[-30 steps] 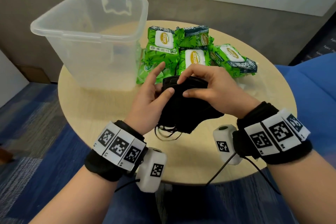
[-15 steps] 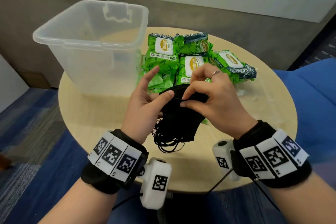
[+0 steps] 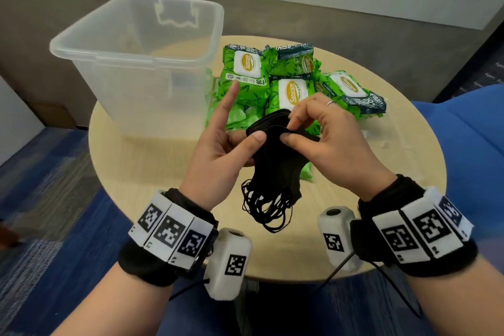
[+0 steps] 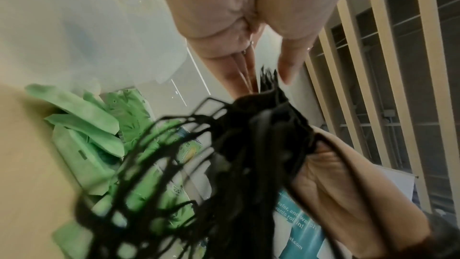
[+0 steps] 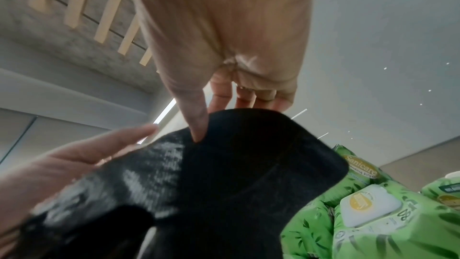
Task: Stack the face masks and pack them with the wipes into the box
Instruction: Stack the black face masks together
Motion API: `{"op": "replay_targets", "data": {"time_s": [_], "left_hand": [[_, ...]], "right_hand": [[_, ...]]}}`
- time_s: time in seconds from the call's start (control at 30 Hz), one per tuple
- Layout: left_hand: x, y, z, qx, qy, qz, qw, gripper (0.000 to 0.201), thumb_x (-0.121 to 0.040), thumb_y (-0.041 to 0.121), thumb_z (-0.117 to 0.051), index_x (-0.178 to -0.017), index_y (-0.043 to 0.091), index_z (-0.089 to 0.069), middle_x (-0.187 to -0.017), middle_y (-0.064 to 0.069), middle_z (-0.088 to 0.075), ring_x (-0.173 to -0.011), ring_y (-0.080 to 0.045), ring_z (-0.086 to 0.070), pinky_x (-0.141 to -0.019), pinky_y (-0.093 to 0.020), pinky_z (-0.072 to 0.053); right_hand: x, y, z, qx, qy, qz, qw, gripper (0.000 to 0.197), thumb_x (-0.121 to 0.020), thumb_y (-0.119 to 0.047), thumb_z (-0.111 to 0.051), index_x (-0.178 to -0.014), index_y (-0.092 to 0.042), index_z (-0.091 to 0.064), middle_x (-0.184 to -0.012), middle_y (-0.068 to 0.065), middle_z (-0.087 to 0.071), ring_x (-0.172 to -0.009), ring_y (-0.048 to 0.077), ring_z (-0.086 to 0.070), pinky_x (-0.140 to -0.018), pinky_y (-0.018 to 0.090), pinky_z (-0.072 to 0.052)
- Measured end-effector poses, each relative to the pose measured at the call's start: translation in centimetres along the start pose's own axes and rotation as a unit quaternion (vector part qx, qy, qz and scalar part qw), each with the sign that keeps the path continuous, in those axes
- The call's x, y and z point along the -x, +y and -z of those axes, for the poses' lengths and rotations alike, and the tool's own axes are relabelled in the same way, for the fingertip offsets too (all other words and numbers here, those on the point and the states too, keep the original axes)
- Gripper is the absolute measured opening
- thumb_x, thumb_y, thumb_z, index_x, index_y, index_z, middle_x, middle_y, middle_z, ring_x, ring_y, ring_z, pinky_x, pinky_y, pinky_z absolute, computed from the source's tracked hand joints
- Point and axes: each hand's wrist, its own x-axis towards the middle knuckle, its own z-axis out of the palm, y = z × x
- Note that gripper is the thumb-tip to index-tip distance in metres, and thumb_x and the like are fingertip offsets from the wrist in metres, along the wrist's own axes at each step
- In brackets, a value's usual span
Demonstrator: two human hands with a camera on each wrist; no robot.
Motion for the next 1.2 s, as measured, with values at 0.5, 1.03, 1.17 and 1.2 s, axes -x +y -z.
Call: {"op": "replay_targets", "data": {"time_s": [0.5,1.03,1.17,1.2], "left_hand": [[0.2,-0.6,0.3,0.005,-0.016,0.009,1.000,0.074,-0.081,0.010,-0.053,-0.143,0.033,-0.020,-0.071,-0.003,-0.068,-0.069,-0.015,-0.063,-0.069,-0.027,-0.054],[-0.4,-1.2,0.5,-0.019,0.025,0.043,0.999,0.065,-0.092,-0.001,-0.050,-0.147,0.018,-0.021,-0.049,0.008,-0.035,-0.047,-0.004,-0.030,-0.047,-0.014,-0.029],[-0.4,-0.1,0.4,0.023,0.007,0.052,0.998,0.056,-0.093,-0.002,-0.045,-0.143,0.019,-0.032,-0.068,-0.014,-0.048,-0.055,-0.010,-0.051,-0.055,-0.017,-0.048],[-0.4,0.0,0.4,0.024,0.003,0.054,0.998,0.056,-0.092,-0.003,-0.045,-0.142,0.018,-0.032,-0.067,-0.016,-0.046,-0.057,-0.012,-0.050,-0.057,-0.016,-0.048]], "right_hand": [[0.2,0.7,-0.1,0.018,0.002,0.063,0.998,0.027,-0.064,-0.023,-0.074,-0.090,-0.018,-0.067,-0.094,-0.004,-0.048,-0.087,0.002,-0.048,-0.078,0.008,-0.038],[0.1,0.8,-0.2,0.062,0.024,0.183,0.981,0.015,-0.066,-0.022,-0.076,-0.067,-0.009,-0.068,-0.077,-0.007,-0.053,-0.075,0.016,-0.051,-0.066,0.041,-0.045],[0.2,0.8,-0.3,0.015,0.028,0.145,0.989,0.013,-0.067,-0.011,-0.076,-0.071,-0.006,-0.064,-0.068,-0.007,-0.056,-0.065,0.004,-0.051,-0.062,0.025,-0.044],[0.2,0.8,-0.3,-0.005,0.027,0.133,0.991,0.013,-0.068,-0.010,-0.075,-0.075,-0.007,-0.064,-0.068,-0.006,-0.057,-0.065,0.003,-0.050,-0.062,0.023,-0.044]]}}
